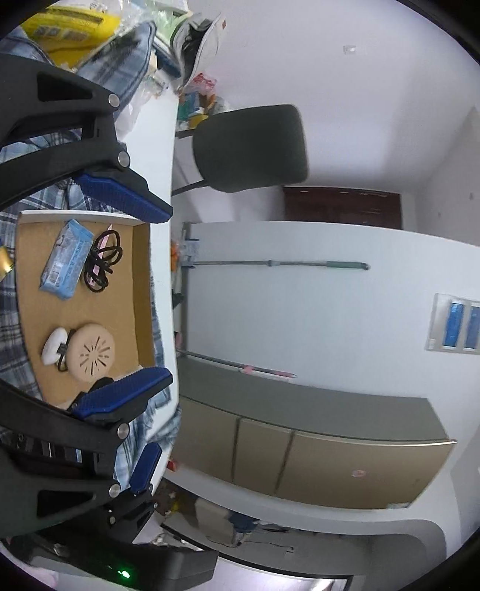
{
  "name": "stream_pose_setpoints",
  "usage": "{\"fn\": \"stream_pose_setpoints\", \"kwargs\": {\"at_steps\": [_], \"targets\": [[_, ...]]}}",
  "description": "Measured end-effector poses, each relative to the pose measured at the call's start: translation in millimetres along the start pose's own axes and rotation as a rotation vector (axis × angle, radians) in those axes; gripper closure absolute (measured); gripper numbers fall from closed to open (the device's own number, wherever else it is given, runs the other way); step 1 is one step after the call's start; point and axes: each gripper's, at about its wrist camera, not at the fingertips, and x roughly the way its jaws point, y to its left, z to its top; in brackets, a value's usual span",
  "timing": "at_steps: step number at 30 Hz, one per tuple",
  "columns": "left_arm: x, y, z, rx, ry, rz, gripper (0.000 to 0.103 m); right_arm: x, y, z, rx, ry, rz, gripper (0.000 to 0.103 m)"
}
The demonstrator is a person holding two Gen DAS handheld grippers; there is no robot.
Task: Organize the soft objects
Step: 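Withdraw both tools from the box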
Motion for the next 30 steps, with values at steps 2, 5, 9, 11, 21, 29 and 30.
{"fn": "stream_pose_setpoints", "kwargs": {"at_steps": [2, 5, 9, 11, 21, 29, 30], "targets": [[-15.1, -3.5, 1.4, 0.014, -0.009, -0.012, 0.021, -21.4, -0.6, 3.1, 0.002, -0.029, -0.002, 0.012], [-50.9, -8.1, -2.0, 0.044, -0.053, 0.000, 0.018, -58.4, -1.5, 3.9, 0.030, -0.086, -0.020, 0.011], [-102.2, -7.4, -10.2, 0.062, -0.116, 0.022, 0.017, -100.3, 3.8, -2.6, 0.040, -0.157, -0.045, 0.007], [-121.1, -5.8, -16.4, 0.055, -0.136, 0.031, 0.012, -116.5, 8.4, -8.1, 0.026, -0.177, -0.041, 0.006], [-166.4, -0.9, -66.1, 0.002, -0.158, 0.043, 0.000, -151.8, 15.6, -52.8, 0.047, -0.196, 0.017, 0.005], [-151.8, 7.9, -97.9, -0.047, -0.046, 0.018, 0.000, -125.9, 14.8, -90.6, 0.023, -0.153, -0.003, 0.005], [-149.7, 8.1, -100.4, -0.047, -0.042, 0.021, 0.000, -120.1, 13.0, -93.8, 0.030, -0.136, 0.003, 0.005]]}}
